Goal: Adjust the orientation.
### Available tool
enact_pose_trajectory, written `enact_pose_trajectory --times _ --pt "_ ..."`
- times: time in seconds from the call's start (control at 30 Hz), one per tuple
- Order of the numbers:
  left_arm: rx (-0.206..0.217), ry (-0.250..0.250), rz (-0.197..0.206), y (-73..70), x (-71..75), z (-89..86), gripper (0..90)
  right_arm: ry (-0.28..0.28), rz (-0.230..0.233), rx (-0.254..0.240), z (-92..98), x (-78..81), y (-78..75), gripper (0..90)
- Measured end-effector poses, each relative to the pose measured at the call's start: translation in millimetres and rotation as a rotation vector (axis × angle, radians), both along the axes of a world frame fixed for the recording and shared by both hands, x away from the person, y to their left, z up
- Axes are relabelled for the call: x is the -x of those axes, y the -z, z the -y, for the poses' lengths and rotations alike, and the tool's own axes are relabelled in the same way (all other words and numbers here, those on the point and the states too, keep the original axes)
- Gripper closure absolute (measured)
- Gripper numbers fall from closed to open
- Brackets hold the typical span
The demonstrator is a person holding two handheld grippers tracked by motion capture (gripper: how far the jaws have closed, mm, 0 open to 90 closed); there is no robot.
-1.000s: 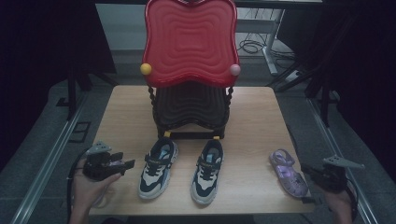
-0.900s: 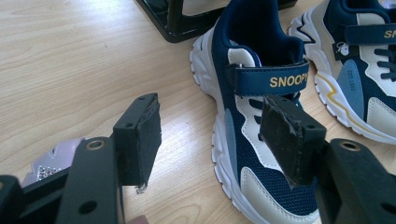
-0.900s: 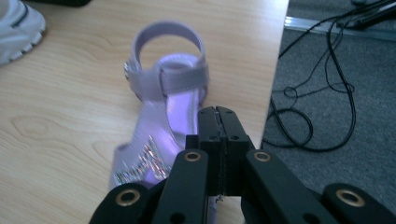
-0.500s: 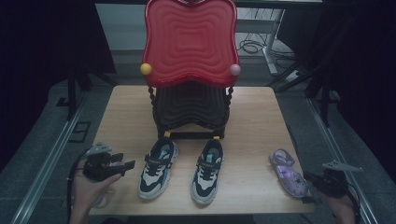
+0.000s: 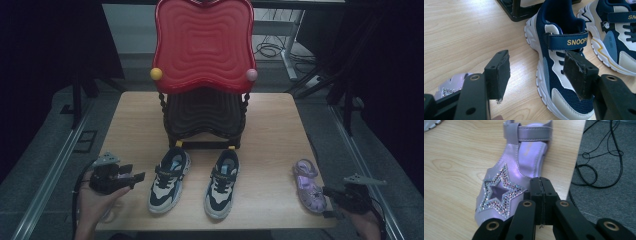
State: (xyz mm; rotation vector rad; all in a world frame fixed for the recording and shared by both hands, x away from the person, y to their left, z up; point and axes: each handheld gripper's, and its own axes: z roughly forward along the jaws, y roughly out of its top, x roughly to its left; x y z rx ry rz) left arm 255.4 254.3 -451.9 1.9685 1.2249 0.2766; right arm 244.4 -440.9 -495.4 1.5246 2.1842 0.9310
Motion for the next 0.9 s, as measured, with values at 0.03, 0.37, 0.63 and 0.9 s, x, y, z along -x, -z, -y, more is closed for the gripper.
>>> enact_pose_trajectory --times 0.03,0.37,0.63,0.9 --pt "0.001 -0.001 0.0 -0.2 0.1 -0.2 38.6 -0.001 -0.002 -0.005 -0.6 0.8 -0.2 89.8" --pt "0.006 0.005 0.003 -1.5 0.5 0.5 38.5 -0.028 -0.001 -0.013 -15.9 13.3 -0.5 89.8" --pt "0.006 0.007 0.002 -1.2 -0.3 0.7 38.5 -0.075 -0.005 -0.028 -27.9 16.0 -3.1 89.8" --pt "0.005 0.01 -0.001 -0.4 -0.5 1.4 38.5 -0.159 -0.019 -0.045 -48.7 14.4 -2.9 89.8"
